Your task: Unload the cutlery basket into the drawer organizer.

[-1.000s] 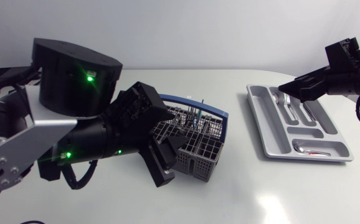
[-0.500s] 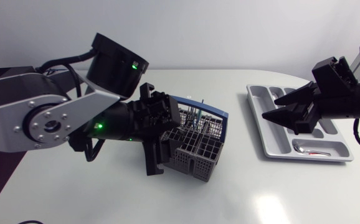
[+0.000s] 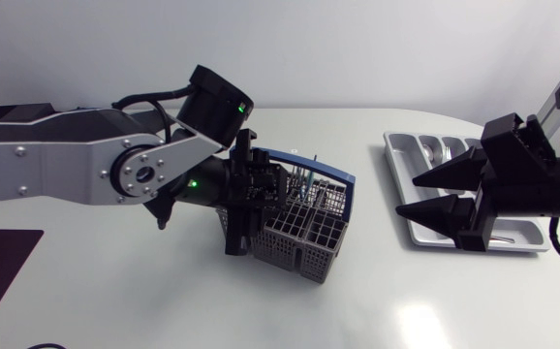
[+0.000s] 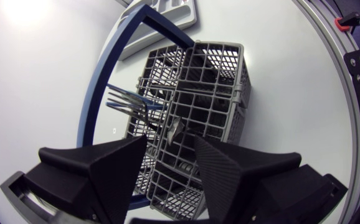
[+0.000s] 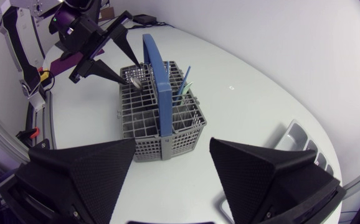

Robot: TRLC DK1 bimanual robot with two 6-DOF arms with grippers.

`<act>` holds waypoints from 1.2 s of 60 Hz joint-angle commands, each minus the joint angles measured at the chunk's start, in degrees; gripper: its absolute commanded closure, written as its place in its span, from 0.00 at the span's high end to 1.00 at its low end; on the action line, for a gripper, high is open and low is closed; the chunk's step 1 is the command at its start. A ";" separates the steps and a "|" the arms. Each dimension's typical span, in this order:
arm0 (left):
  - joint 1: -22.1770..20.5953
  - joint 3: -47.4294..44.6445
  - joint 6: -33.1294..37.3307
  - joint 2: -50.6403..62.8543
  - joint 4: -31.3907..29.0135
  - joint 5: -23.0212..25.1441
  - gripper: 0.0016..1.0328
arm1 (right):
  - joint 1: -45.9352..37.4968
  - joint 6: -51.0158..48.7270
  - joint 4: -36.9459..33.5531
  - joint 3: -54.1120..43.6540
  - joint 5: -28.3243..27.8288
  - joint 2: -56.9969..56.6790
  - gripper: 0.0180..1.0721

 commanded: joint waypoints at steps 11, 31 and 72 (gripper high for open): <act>0.23 1.65 4.49 3.02 1.14 -0.86 0.45 | 0.57 -1.26 -0.36 -2.14 -0.32 -0.55 0.81; -0.91 1.83 4.40 3.55 1.93 -0.86 0.34 | 0.48 -1.52 -0.36 -3.37 -0.06 -1.51 0.81; -2.76 0.07 4.13 2.32 4.04 -4.46 0.03 | 0.04 -1.79 -0.80 -3.63 0.29 -2.66 0.82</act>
